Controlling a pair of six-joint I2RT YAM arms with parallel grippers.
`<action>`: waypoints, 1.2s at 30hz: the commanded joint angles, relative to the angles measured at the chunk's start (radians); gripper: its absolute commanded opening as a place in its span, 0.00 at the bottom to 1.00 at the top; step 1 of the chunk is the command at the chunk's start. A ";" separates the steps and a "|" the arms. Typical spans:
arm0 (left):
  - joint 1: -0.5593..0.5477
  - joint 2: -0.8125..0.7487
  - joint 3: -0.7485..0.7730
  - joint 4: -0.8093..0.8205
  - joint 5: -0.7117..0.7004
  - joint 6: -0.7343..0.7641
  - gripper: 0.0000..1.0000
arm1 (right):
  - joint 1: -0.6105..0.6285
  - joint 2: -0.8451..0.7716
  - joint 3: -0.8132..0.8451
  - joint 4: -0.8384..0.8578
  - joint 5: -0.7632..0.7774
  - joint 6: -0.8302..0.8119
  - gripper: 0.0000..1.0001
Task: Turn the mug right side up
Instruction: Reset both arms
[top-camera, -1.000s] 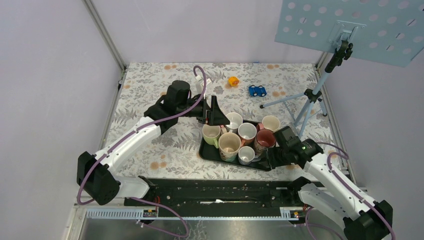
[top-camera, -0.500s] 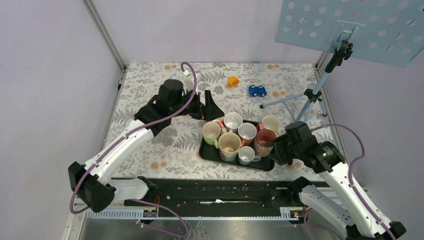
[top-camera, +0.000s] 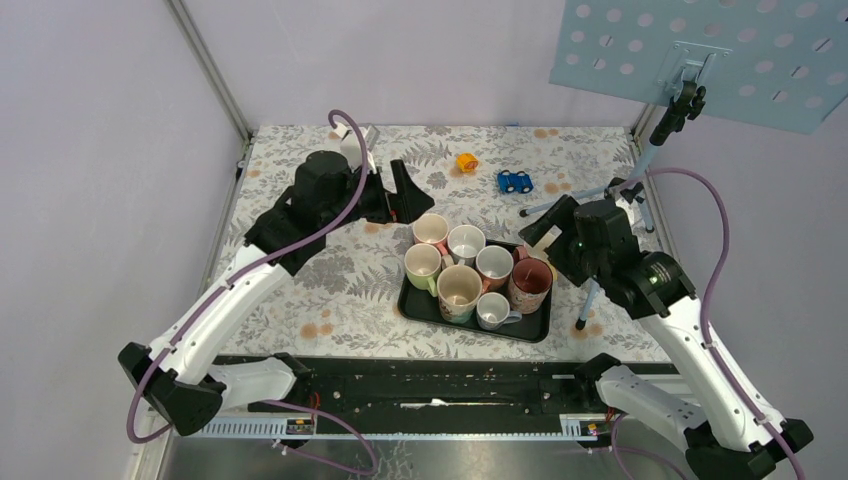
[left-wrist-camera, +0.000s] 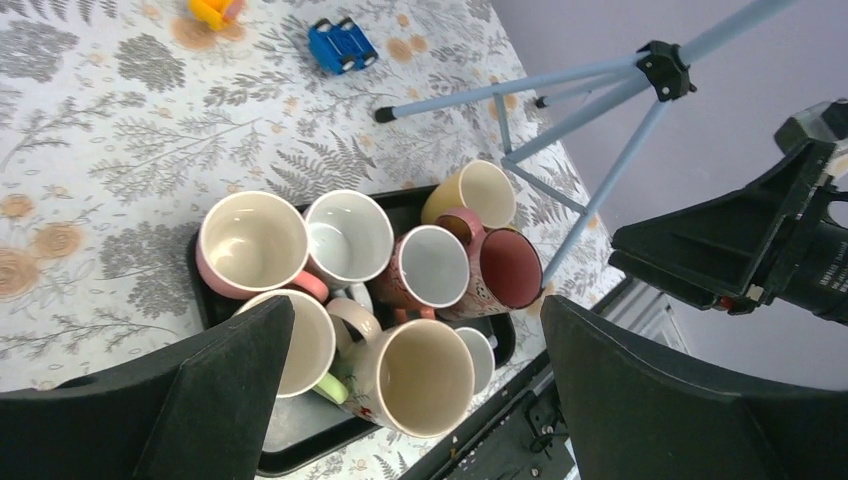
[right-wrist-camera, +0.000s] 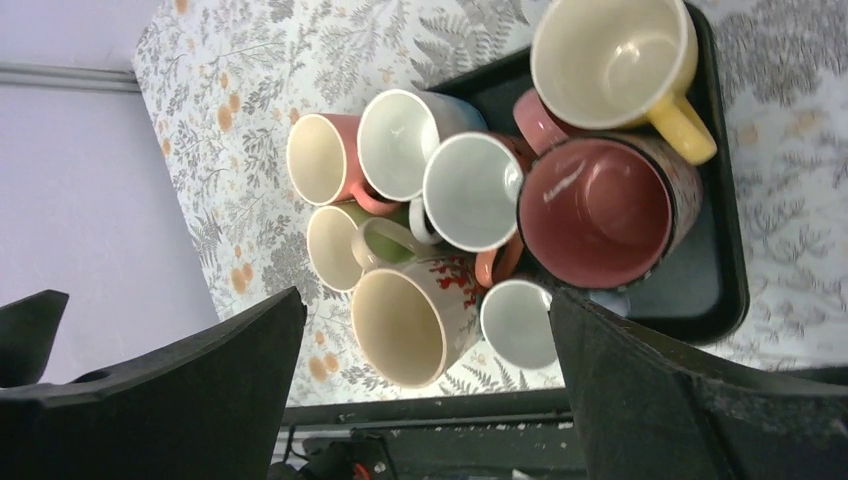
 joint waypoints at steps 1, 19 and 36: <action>0.000 -0.039 0.044 -0.023 -0.124 0.026 0.99 | 0.006 0.012 0.026 0.178 0.036 -0.191 1.00; 0.000 -0.073 0.022 -0.082 -0.366 0.044 0.99 | 0.006 0.157 0.046 0.481 -0.174 -0.400 1.00; 0.000 -0.078 0.040 -0.077 -0.352 0.071 0.99 | 0.006 0.168 0.060 0.515 -0.200 -0.395 1.00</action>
